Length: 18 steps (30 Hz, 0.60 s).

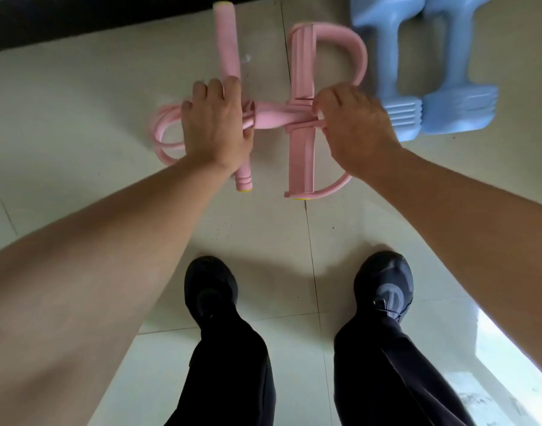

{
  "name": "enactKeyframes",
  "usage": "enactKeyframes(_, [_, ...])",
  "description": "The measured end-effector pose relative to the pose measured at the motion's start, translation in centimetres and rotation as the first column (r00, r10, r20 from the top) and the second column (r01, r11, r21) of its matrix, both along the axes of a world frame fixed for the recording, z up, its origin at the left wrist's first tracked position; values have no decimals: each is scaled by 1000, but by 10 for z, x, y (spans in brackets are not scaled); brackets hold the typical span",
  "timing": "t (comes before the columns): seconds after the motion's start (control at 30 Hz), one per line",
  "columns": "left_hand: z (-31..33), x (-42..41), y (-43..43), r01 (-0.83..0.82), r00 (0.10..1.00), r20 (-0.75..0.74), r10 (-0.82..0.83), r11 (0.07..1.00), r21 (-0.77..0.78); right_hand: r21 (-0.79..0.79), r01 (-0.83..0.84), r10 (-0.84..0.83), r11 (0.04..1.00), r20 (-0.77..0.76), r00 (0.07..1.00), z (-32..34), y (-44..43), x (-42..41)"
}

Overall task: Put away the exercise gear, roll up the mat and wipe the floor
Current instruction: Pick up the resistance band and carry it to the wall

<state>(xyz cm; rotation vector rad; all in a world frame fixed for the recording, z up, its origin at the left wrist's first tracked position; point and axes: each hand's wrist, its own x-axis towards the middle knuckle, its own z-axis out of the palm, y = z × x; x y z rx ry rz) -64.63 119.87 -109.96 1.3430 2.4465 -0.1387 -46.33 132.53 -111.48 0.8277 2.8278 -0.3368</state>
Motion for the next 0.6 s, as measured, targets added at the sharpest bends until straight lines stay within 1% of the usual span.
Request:
enactKeyframes(0.07, [-14,-1,0,-27,999,34,26,1000,13,38,-42,43,998,-23,999,-13,3,6])
enactKeyframes(0.13, [-23,2,-2,-16,994,112,13,999,28,55,-71,73,996,-27,997,-19,3,11])
enactKeyframes(0.2, [-21,4,-4,-23,975,221,16,999,28,-3,-60,60,998,22,998,-14,0,10])
enactKeyframes(0.27, [-10,5,-6,-9,961,278,12,1000,-12,-62,-19,26,998,104,994,0,-3,8])
enactKeyframes(0.33, [14,7,-12,21,970,243,-18,1000,-8,-81,21,-10,997,144,990,23,-8,5])
enactKeyframes(0.37, [31,9,-16,15,978,208,-20,1000,23,-79,45,-34,996,129,991,37,-10,5])
enactKeyframes(0.43, [71,12,-22,-41,990,139,26,993,111,-62,137,-136,989,15,991,73,-14,4])
enactKeyframes(0.5, [121,12,-26,-93,994,77,80,979,179,-72,224,-230,972,-85,970,121,-17,-2])
enactKeyframes(0.6, [209,1,-25,-97,995,14,96,967,234,-42,248,-252,968,-160,955,204,-12,-16])
